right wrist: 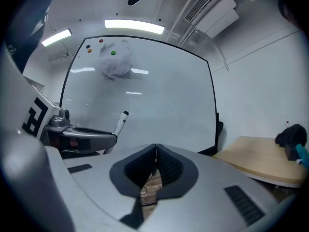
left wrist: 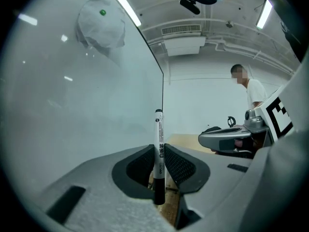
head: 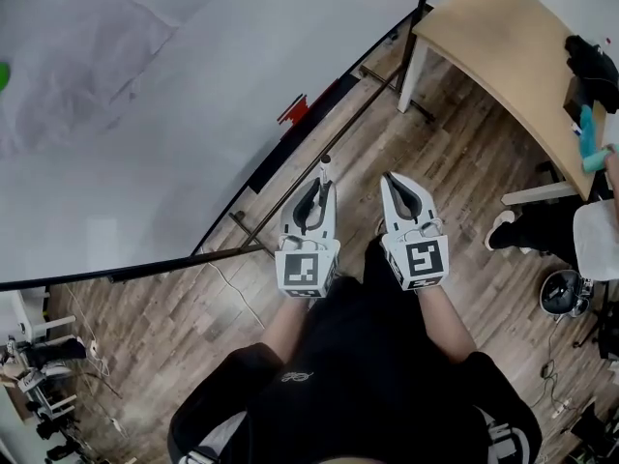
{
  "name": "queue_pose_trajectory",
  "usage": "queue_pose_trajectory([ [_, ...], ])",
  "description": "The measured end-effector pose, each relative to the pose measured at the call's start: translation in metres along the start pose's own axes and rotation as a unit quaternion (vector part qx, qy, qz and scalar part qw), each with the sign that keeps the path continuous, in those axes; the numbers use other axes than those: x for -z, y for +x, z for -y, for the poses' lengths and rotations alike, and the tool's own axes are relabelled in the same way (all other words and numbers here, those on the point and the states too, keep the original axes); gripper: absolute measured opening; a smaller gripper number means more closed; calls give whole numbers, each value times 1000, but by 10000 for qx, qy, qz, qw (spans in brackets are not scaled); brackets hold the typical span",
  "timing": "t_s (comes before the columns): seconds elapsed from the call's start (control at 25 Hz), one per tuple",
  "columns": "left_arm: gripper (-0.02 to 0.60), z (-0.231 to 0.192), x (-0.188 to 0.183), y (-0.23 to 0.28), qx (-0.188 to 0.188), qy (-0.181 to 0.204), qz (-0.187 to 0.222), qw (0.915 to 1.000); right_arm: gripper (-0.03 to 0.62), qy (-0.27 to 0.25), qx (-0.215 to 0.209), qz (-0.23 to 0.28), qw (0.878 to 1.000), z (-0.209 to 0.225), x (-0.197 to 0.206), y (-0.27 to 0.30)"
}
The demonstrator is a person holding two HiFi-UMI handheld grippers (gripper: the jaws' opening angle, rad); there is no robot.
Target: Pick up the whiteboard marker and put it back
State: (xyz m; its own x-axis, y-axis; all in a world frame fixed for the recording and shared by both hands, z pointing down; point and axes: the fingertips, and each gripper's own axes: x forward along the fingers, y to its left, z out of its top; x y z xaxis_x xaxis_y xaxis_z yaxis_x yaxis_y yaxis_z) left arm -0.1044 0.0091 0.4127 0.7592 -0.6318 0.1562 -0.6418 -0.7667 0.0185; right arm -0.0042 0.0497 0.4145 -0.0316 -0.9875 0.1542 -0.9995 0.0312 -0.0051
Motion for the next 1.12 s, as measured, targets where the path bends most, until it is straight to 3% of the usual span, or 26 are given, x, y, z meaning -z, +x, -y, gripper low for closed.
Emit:
queue_pose_trajectory([
  [0.44, 67, 14, -12, 125, -190, 303, -312, 9989, 3, 58, -410, 34, 9991, 103, -4, 74],
  [0.68, 67, 4, -4, 161, -338, 498, -699, 9957, 3, 213, -613, -40, 9979, 129, 4, 104],
  [0.96, 67, -17, 20, 203, -236, 1103, -1599, 9807, 3, 386, -664, -216, 9968, 142, 19, 138],
  [1.12, 67, -33, 35, 233, -154, 1428, -1799, 9731, 2, 305, -627, -384, 9968, 152, 34, 165],
])
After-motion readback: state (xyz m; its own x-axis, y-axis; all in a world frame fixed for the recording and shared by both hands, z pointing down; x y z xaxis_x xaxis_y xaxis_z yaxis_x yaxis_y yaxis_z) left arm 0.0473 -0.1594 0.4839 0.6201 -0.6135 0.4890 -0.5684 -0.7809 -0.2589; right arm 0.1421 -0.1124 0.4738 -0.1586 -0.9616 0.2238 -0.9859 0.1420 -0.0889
